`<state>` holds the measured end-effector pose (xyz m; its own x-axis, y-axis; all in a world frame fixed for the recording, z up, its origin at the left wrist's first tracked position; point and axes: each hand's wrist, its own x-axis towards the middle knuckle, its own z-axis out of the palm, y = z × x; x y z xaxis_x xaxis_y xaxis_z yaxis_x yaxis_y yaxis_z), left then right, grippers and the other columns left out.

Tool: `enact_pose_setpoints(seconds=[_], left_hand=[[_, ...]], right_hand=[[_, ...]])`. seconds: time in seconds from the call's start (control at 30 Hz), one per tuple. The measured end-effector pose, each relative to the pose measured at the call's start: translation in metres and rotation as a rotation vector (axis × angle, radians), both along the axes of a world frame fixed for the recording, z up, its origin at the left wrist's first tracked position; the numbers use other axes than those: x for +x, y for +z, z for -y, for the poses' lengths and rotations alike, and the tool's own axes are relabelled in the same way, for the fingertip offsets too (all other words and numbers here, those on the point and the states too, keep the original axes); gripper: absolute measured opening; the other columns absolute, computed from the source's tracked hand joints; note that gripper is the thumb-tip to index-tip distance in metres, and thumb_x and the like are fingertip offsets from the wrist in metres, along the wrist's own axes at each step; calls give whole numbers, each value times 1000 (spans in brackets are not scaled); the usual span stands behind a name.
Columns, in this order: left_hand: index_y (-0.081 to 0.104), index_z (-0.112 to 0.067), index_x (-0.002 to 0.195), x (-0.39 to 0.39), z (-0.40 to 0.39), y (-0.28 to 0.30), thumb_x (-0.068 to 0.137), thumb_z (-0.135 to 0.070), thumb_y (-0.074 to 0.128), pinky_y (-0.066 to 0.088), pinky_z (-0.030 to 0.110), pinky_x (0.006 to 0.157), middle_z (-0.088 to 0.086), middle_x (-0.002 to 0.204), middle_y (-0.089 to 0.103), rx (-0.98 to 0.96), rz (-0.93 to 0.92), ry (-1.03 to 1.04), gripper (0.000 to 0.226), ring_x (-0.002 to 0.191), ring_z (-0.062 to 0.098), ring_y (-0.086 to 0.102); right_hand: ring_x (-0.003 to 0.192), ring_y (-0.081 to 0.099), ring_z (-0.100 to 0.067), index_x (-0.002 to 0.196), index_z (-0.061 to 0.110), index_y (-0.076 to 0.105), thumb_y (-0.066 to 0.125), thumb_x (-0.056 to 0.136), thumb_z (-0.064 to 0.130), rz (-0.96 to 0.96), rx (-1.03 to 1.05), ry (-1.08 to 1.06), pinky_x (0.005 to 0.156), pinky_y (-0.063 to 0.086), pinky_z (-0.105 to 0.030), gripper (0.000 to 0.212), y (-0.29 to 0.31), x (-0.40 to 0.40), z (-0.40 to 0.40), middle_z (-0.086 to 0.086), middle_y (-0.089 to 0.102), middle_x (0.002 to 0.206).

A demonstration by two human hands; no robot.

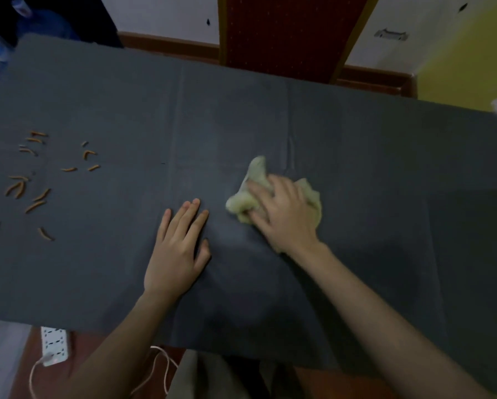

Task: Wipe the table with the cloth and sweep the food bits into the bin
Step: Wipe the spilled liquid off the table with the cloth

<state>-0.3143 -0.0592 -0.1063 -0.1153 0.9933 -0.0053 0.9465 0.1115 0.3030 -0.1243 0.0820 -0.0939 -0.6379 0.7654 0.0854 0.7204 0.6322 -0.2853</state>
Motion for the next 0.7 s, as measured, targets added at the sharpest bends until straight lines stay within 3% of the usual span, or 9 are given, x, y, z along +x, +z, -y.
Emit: enact_pose_setpoints(seconds=[0.2,0.27,0.37,0.47,0.53,0.7], left_hand=[[46,-7,139,2,-1,3,90,-27,40,18,50,119,11,153,35,10,23,3,53,144,25,30],[46,-6,140,3,-1,3,91,-27,39,17,50,120,11,154,35,10,29,8,53,144,25,29],[46,-6,139,4,-1,4,91,-27,39,16,49,120,12,153,35,14,35,15,53,144,26,29],[46,-6,139,4,-2,4,91,-28,39,17,50,120,11,153,36,10,30,15,53,144,26,29],[46,-6,139,4,-1,4,91,-28,38,17,49,120,11,153,35,1,27,15,54,144,25,29],[44,-9,141,4,-1,4,92,-31,37,14,46,121,8,155,33,-10,17,18,54,145,21,26]], right_hand=[[121,49,-31,141,25,52,65,80,47,71,-66,222,96,37,-40,66,2,133,49,-16,54,136],[117,54,-36,140,25,49,62,76,49,140,-52,100,94,39,-44,69,2,196,33,-19,56,133],[103,56,-44,135,19,51,50,80,50,168,-28,-330,85,45,-50,62,10,251,3,-21,57,121],[104,50,-45,131,23,54,48,86,46,130,41,-757,85,42,-50,50,7,230,-25,-23,53,120],[105,50,-45,128,27,56,49,88,45,97,67,-860,86,42,-50,45,5,188,-52,-22,54,121],[102,53,-42,123,21,62,60,85,39,-10,73,-556,82,39,-46,43,-4,55,-95,-22,57,116]])
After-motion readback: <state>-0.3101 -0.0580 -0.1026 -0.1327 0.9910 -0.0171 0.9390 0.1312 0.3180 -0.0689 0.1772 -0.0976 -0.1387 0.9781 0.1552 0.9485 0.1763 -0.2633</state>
